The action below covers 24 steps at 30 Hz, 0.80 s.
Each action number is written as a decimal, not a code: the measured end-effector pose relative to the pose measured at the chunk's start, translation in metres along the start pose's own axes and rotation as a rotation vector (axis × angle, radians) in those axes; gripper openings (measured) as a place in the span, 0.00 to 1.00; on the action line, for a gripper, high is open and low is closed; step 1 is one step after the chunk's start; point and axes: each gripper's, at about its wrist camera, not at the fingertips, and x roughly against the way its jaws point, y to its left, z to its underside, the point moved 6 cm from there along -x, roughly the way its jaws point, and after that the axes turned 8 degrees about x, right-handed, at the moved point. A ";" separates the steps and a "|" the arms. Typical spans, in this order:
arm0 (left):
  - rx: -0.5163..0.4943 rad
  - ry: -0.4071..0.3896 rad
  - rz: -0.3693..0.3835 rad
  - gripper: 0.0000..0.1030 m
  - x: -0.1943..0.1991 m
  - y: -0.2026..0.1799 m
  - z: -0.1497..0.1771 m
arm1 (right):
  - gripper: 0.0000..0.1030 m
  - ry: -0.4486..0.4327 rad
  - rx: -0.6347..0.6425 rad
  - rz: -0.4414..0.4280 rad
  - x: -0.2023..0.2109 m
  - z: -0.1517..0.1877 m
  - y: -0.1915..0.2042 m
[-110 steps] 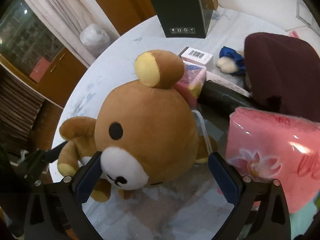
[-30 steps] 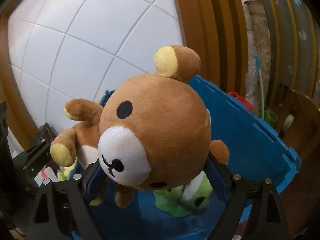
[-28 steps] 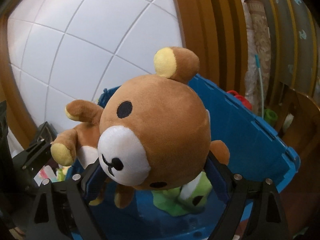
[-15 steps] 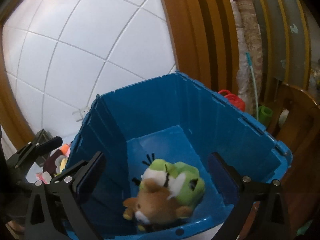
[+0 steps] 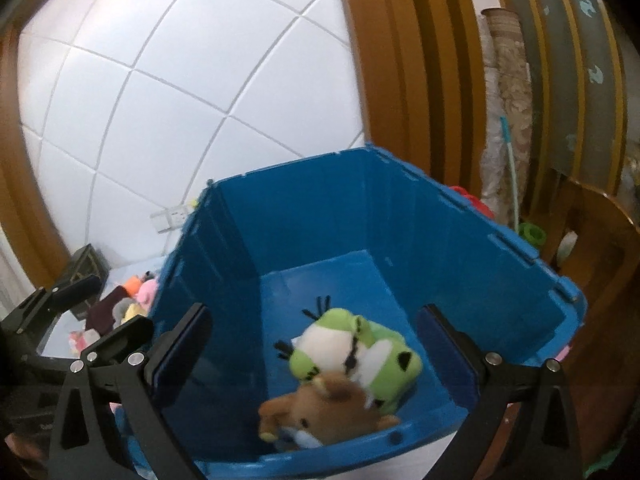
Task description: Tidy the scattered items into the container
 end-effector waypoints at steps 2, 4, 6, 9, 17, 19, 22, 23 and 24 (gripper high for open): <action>0.019 -0.004 -0.016 0.92 0.009 0.018 0.005 | 1.00 0.000 0.015 -0.016 0.002 0.002 0.018; 0.035 -0.007 -0.033 0.92 0.017 0.035 0.010 | 1.00 -0.004 0.028 -0.024 0.004 0.004 0.036; 0.049 -0.006 -0.055 0.92 0.026 0.055 0.017 | 1.00 -0.011 0.032 -0.021 0.006 0.008 0.052; 0.065 0.000 -0.085 0.92 0.037 0.082 0.028 | 1.00 -0.012 0.036 -0.020 0.006 0.014 0.076; 0.113 0.012 -0.146 0.92 0.076 0.156 0.065 | 1.00 -0.022 0.056 -0.048 0.012 0.029 0.151; 0.138 0.024 -0.163 0.92 0.088 0.181 0.080 | 1.00 -0.026 0.070 -0.058 0.016 0.034 0.174; 0.169 0.042 -0.203 0.92 0.101 0.219 0.104 | 1.00 -0.026 0.096 -0.087 0.017 0.045 0.210; 0.180 0.049 -0.216 0.92 0.104 0.230 0.111 | 1.00 -0.023 0.104 -0.097 0.016 0.049 0.223; 0.191 0.057 -0.227 0.92 0.106 0.240 0.119 | 1.00 -0.017 0.111 -0.104 0.014 0.054 0.235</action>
